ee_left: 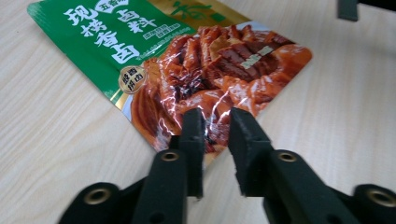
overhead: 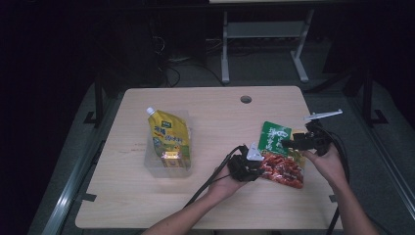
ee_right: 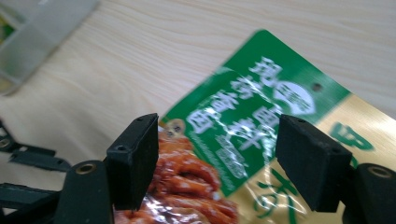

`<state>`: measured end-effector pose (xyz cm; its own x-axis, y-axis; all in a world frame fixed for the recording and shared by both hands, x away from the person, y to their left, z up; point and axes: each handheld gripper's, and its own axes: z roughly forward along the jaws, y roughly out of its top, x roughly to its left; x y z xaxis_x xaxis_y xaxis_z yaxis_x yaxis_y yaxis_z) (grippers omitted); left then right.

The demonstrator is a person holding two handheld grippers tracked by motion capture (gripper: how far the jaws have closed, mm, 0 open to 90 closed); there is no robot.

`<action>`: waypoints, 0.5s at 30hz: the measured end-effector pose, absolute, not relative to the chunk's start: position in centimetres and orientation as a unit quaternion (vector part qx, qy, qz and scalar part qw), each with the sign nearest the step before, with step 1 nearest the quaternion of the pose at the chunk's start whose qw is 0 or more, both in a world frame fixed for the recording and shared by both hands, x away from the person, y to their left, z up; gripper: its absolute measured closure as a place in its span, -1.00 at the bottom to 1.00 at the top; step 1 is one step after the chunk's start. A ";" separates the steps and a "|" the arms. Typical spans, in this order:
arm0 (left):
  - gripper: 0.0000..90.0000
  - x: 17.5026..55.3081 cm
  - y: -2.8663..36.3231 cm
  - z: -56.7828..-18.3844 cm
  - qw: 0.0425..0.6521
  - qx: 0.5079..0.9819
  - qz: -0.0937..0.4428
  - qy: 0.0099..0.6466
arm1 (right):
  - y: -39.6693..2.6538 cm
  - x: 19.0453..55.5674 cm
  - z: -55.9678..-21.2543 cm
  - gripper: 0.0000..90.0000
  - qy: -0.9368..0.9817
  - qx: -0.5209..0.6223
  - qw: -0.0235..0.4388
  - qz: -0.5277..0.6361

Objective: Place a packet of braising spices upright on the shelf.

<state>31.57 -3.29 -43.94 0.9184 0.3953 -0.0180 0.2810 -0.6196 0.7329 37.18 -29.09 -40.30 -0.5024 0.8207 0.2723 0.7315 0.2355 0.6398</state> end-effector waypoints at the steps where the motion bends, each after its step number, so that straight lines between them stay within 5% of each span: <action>1: 0.77 31.8 -3.5 -44.1 0.393 0.897 0.073 0.189 | -29.3 37.3 -40.5 -0.32 0.781 0.502 0.062 0.365; 15: 0.98 32.9 -4.6 -46.2 0.362 0.908 0.067 0.202 | -31.3 38.7 -42.5 -0.30 0.757 0.568 0.049 0.320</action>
